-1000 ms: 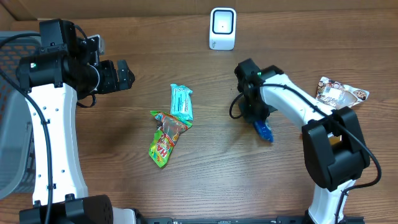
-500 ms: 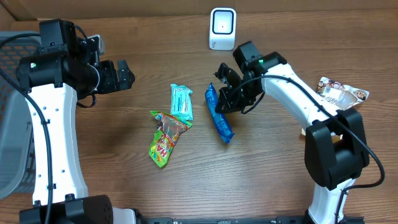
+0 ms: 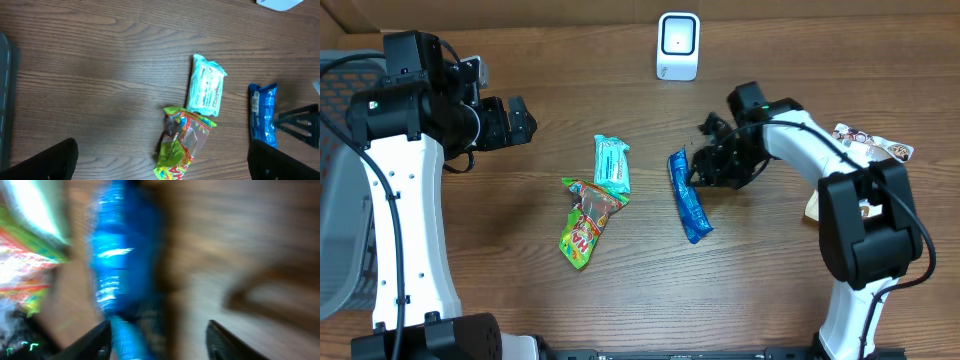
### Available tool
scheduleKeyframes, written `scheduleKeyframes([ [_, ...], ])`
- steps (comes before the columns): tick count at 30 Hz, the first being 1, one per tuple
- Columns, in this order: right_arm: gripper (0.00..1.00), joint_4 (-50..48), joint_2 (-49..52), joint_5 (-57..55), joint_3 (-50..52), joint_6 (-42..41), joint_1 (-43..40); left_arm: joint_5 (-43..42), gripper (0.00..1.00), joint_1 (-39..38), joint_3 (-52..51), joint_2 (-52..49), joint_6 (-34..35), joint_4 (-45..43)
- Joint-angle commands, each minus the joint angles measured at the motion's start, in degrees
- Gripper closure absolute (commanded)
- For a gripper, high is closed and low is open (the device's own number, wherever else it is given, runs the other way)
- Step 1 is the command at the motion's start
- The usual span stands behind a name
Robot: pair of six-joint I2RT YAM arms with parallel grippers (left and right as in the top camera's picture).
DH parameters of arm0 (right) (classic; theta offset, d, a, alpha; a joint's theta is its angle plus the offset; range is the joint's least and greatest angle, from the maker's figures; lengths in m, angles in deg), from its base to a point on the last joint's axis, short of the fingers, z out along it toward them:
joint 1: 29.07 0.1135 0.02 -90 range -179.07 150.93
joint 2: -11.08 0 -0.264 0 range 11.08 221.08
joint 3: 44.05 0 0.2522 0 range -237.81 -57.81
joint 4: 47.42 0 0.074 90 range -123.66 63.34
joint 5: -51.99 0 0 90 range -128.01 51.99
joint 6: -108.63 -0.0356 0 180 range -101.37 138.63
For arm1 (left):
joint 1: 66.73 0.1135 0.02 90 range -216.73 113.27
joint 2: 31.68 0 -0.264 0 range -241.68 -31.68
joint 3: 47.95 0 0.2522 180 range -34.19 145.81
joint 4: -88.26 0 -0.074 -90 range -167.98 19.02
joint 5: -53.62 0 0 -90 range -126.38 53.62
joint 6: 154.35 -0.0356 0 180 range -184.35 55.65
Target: Scan the item barcode
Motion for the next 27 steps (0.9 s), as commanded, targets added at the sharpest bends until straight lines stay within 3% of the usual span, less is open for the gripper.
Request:
scheduleKeyframes([
  [1,0.33,-0.4,0.7,-8.8,-0.6,-0.1,-3.1,-0.9,0.00,-0.1,-0.5,0.2,-1.3,0.0],
  [4,0.36,1.1,0.5,-6.6,-2.8,0.3,-6.3,-0.9,0.00,-0.1,-0.5,0.2,-1.3,0.0],
  [8,0.45,8.3,-0.4,4.0,-7.2,6.9,-8.0,-0.9,0.00,-0.1,-0.5,0.2,-1.3,0.0],
  [14,0.45,15.0,-2.8,4.2,-8.5,9.4,-4.4,-0.9,0.00,-0.1,-0.5,0.2,-1.3,0.0],
  [20,0.37,11.4,-2.6,-1.9,-3.0,9.3,0.8,-0.9,0.00,-0.1,-0.5,0.2,-1.3,0.0],
  [27,0.38,5.8,-2.6,-1.5,4.5,7.3,2.7,-0.9,0.00,-0.1,-0.5,0.2,-1.3,0.0],
])
